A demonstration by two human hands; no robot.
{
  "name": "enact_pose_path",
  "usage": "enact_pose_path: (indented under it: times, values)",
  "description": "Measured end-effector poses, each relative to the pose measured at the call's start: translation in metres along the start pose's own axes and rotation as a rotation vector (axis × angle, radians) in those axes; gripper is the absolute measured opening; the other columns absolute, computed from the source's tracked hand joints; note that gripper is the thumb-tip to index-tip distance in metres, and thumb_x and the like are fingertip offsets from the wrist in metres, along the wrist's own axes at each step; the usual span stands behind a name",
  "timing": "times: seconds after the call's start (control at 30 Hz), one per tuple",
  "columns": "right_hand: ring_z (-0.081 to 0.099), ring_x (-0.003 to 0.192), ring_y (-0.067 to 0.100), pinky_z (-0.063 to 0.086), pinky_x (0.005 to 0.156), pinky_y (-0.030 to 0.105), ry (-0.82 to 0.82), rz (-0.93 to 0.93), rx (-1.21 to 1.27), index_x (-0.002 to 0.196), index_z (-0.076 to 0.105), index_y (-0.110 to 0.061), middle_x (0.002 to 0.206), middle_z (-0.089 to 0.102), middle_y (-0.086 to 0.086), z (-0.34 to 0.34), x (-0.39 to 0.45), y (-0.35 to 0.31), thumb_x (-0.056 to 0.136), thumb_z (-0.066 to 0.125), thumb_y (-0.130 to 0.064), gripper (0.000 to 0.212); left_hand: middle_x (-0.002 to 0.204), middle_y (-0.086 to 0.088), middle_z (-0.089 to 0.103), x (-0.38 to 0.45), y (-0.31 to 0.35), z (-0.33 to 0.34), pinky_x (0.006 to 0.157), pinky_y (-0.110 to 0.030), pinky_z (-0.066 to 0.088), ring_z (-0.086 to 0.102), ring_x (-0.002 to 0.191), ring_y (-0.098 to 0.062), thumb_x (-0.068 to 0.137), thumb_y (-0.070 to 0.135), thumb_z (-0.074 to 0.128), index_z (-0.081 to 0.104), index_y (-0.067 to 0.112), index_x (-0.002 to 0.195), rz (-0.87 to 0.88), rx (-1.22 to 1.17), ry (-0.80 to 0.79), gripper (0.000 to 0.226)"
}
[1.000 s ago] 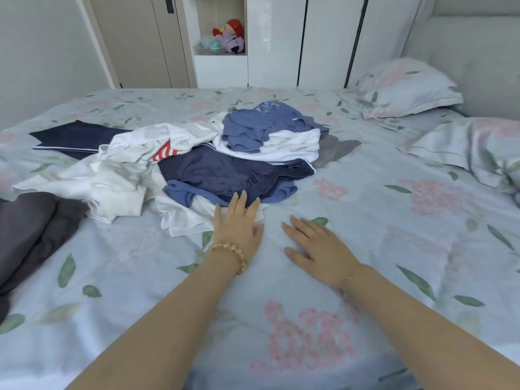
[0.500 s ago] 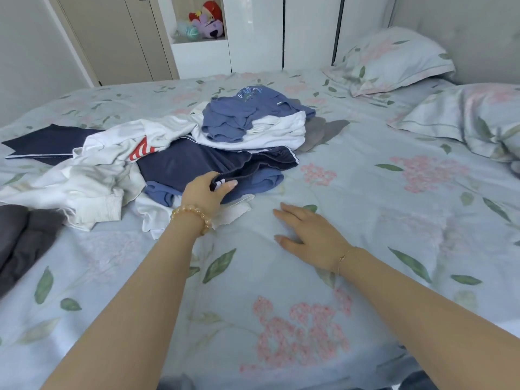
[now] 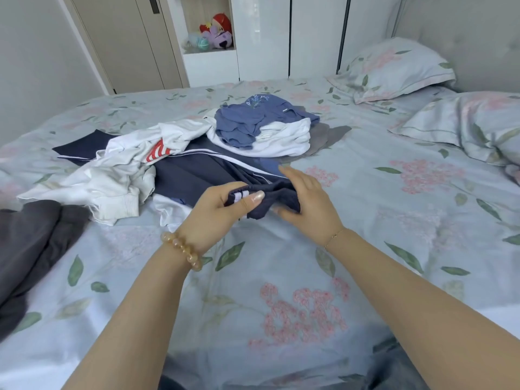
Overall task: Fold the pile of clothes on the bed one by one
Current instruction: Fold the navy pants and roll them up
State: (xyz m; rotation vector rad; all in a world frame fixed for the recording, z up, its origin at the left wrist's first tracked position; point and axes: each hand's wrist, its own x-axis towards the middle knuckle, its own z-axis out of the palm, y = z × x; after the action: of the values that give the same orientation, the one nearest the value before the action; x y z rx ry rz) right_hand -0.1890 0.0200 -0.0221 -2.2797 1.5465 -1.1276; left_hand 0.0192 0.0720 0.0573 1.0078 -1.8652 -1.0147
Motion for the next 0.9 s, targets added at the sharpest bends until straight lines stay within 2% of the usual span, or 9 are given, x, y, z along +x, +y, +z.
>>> enact_pose_path:
  times: [0.1, 0.17, 0.33, 0.4, 0.5, 0.6, 0.73, 0.8, 0.9]
  values:
    - [0.063, 0.087, 0.026, 0.051, 0.078, 0.042, -0.043, 0.084, 0.103, 0.119, 0.06, -0.019, 0.096, 0.07, 0.006, -0.003, -0.007, -0.002, 0.089, 0.059, -0.015, 0.031, 0.063, 0.013, 0.06, -0.013, 0.013, 0.003, 0.061, -0.012, 0.042, 0.051, 0.061, 0.001, 0.093, 0.014, 0.057, 0.069, 0.019, 0.082, -0.021, -0.043, -0.05, 0.017]
    - [0.064, 0.077, 0.022, 0.051, 0.072, 0.038, -0.065, 0.064, 0.145, 0.111, 0.064, -0.018, 0.086, 0.071, 0.001, -0.011, -0.012, -0.001, 0.089, 0.056, -0.008, 0.025, 0.063, 0.01, 0.06, -0.017, 0.017, 0.0, 0.059, -0.015, 0.042, 0.052, 0.059, -0.003, 0.092, 0.019, 0.058, 0.07, 0.016, 0.082, -0.044, -0.054, -0.05, 0.015]
    - [0.063, 0.088, 0.016, 0.046, 0.077, 0.024, 0.038, -0.095, 0.063, 0.107, 0.069, -0.015, 0.099, 0.072, -0.001, -0.058, -0.031, 0.014, 0.079, 0.054, 0.002, 0.036, 0.064, -0.013, 0.046, -0.021, 0.025, 0.01, 0.057, -0.021, 0.039, 0.043, 0.057, -0.016, 0.089, 0.024, 0.062, 0.058, -0.002, 0.073, -0.091, -0.063, -0.139, 0.031]
    - [0.059, 0.094, 0.017, 0.042, 0.079, 0.021, 0.08, -0.176, -0.069, 0.108, 0.07, -0.01, 0.104, 0.071, 0.003, -0.078, -0.043, 0.03, 0.077, 0.055, 0.006, 0.039, 0.064, -0.013, 0.045, -0.021, 0.029, 0.03, 0.053, -0.022, 0.036, 0.043, 0.054, -0.013, 0.091, 0.021, 0.063, 0.052, -0.009, 0.077, -0.112, -0.039, -0.223, 0.035]
    - [0.059, 0.089, 0.025, 0.046, 0.079, 0.033, 0.032, -0.271, -0.25, 0.106, 0.072, -0.012, 0.101, 0.072, 0.001, -0.107, -0.064, 0.058, 0.07, 0.052, 0.009, 0.047, 0.055, 0.001, 0.049, -0.018, 0.031, 0.072, 0.049, -0.022, 0.036, 0.042, 0.052, -0.018, 0.092, 0.022, 0.064, 0.051, -0.003, 0.071, -0.12, 0.029, -0.335, 0.034]
    - [0.056, 0.086, 0.027, 0.047, 0.08, 0.038, 0.049, -0.249, -0.316, 0.105, 0.073, -0.015, 0.097, 0.071, -0.006, -0.138, -0.084, 0.087, 0.063, 0.053, 0.019, 0.058, 0.051, 0.005, 0.044, -0.014, 0.037, 0.12, 0.047, -0.021, 0.035, 0.043, 0.058, -0.022, 0.092, 0.022, 0.063, 0.044, -0.002, 0.072, -0.18, -0.058, -0.376, 0.037]
    - [0.05, 0.097, 0.023, 0.041, 0.089, 0.032, 0.09, -0.11, -0.312, 0.106, 0.075, -0.014, 0.105, 0.071, -0.004, -0.17, -0.106, 0.121, 0.066, 0.057, 0.025, 0.059, 0.055, 0.004, 0.046, 0.004, 0.049, 0.184, 0.046, -0.02, 0.036, 0.045, 0.055, -0.021, 0.092, 0.023, 0.063, 0.042, -0.002, 0.076, -0.249, -0.181, -0.367, 0.037]
    - [0.051, 0.105, 0.028, 0.041, 0.092, 0.033, 0.078, -0.011, -0.335, 0.109, 0.074, -0.014, 0.111, 0.071, 0.001, -0.176, -0.117, 0.143, 0.068, 0.059, 0.026, 0.059, 0.063, 0.001, 0.053, 0.017, 0.048, 0.208, 0.05, -0.018, 0.04, 0.048, 0.051, -0.011, 0.091, 0.028, 0.063, 0.048, -0.001, 0.083, -0.22, -0.004, -0.428, 0.034]
    - [0.056, 0.113, 0.033, 0.041, 0.097, 0.034, -0.014, 0.143, -0.256, 0.115, 0.07, -0.018, 0.12, 0.067, 0.003, -0.176, -0.139, 0.169, 0.084, 0.063, 0.01, 0.043, 0.071, 0.005, 0.055, 0.035, 0.031, 0.225, 0.064, -0.023, 0.041, 0.051, 0.066, -0.011, 0.092, 0.039, 0.06, 0.058, 0.008, 0.092, -0.122, 0.488, -0.63, 0.031]
